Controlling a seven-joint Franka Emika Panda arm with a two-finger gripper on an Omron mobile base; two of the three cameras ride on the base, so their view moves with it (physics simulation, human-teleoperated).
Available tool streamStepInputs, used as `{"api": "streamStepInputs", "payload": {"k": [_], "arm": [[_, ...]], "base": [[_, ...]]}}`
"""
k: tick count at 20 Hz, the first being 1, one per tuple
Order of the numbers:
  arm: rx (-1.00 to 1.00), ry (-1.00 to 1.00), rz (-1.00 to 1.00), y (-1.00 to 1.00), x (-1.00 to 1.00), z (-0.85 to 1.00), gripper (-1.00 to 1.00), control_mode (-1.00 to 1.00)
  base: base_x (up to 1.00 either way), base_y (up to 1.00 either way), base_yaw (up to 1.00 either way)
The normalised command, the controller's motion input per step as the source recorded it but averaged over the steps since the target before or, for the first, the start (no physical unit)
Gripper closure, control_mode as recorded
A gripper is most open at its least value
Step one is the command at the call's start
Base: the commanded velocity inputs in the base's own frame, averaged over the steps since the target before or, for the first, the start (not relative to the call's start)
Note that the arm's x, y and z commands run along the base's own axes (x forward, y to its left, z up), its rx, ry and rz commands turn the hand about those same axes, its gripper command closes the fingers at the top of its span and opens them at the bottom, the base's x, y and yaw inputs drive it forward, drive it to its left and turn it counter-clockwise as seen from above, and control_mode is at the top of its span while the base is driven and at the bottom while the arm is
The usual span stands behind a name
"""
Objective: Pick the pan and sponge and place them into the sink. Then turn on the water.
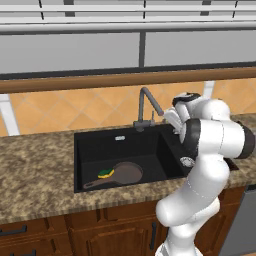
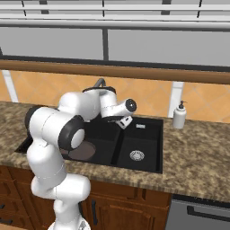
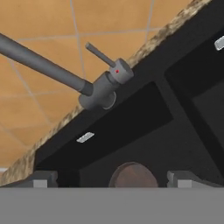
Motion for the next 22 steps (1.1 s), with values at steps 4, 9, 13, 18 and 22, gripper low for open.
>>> {"api": "streamStepInputs", "payload": {"k": [4,9,13,18,22], "arm": [[0.06,0.0,0.01,0.0,0.36,-0.15,-1.0,-1.0],[0.04,0.0,0.01,0.02,0.36,-0.14,-1.0,-1.0],[0.0,0.0,0.0,0.11,0.28,-0.15,-1.0,-1.0],[0.01,0.0,0.0,0.01,0.3,-0.09,-1.0,-1.0],[0.0,0.0,0.0,0.06,0.34,-0.09,-1.0,-1.0]], "base": [[0.0,0.0,0.0],[0.0,0.0,0.0],[0.0,0.0,0.0],[0.0,0.0,0.0],[0.0,0.0,0.0]]}}
